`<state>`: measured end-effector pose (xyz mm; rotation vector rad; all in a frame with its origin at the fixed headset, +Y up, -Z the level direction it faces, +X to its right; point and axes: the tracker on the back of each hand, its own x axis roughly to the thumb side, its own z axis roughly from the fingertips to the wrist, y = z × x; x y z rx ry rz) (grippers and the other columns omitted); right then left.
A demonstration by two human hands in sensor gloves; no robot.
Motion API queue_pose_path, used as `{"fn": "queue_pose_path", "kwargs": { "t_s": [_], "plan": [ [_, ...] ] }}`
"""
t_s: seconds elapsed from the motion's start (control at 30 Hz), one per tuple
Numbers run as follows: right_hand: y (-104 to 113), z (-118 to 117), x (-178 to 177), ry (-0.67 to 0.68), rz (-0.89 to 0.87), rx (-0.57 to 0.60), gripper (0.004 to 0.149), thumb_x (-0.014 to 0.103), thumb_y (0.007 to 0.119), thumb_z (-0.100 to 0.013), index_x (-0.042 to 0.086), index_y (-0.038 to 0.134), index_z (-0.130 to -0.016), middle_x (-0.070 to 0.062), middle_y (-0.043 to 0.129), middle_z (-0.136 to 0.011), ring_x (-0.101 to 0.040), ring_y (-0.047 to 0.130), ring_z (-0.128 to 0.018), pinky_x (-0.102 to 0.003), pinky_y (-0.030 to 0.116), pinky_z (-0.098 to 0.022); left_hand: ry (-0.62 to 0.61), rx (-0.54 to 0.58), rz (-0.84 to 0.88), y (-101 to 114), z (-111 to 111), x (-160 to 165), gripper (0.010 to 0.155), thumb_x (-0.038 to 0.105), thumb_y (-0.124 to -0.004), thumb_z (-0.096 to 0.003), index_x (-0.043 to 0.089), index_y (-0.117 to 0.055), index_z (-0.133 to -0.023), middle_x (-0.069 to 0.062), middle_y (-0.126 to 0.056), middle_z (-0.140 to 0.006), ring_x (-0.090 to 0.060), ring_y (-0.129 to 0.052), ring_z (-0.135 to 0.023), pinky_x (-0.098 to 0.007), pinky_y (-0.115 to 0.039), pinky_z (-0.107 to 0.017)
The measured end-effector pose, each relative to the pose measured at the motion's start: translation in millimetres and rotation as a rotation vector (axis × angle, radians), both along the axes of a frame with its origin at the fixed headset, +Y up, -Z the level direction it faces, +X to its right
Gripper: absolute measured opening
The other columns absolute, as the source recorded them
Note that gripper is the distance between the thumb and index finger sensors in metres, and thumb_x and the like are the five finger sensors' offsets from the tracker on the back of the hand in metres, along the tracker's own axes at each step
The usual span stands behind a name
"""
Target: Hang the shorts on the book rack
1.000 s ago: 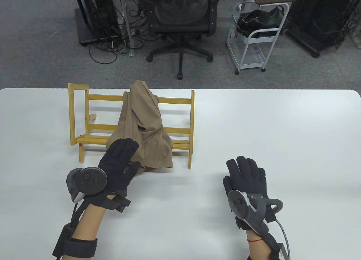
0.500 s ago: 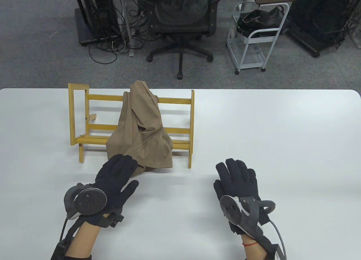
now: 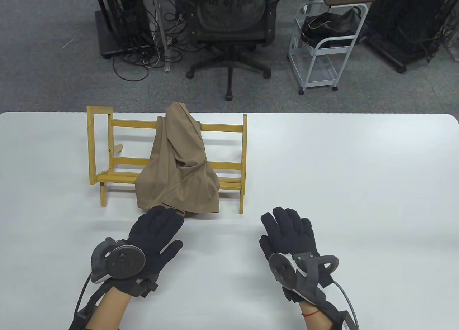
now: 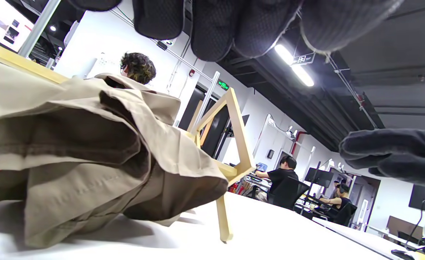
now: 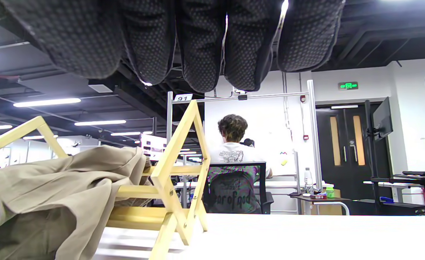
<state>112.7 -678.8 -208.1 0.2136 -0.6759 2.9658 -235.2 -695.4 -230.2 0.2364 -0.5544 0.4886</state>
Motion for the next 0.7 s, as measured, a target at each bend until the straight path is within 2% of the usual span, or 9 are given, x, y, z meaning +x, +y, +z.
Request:
{"fn": "queue_pose_path", "kwargs": {
  "t_s": [0.13, 0.47, 0.7],
  "plan": [
    [-4.4, -0.1, -7.3, 0.02, 0.025, -0.014, 0.056, 0.058, 0.074, -0.043, 0.04, 0.068, -0.096, 0.004, 0.069, -0.111, -0.028, 0.073, -0.103, -0.051, 0.064, -0.075, -0.009, -0.015, 0.001, -1.4, 0.0, 2.2, 0.062, 0.053, -0.072, -0.0494, 0.028, -0.064, -0.105, -0.004, -0.066, -0.113, -0.044, -0.059, -0.106, -0.067, -0.051, -0.069],
    [-23.1, 5.6, -39.9, 0.079, 0.227, -0.02, 0.057, 0.059, 0.074, -0.042, 0.041, 0.066, -0.097, 0.005, 0.067, -0.112, -0.027, 0.071, -0.104, -0.052, 0.063, -0.076, 0.001, -0.024, -0.014, -1.6, 0.0, 2.6, 0.061, 0.053, -0.072, -0.0493, 0.028, -0.065, -0.105, -0.004, -0.066, -0.113, -0.044, -0.06, -0.105, -0.067, -0.052, -0.068],
    [-31.3, 11.6, -57.0, 0.099, 0.354, 0.013, 0.058, 0.059, 0.073, -0.042, 0.042, 0.065, -0.097, 0.006, 0.064, -0.113, -0.027, 0.07, -0.105, -0.052, 0.062, -0.077, -0.007, -0.042, 0.0, -2.6, -0.7, 1.4, 0.061, 0.053, -0.071, -0.0493, 0.027, -0.065, -0.105, -0.004, -0.067, -0.113, -0.044, -0.06, -0.105, -0.067, -0.052, -0.068]
  ]
}}
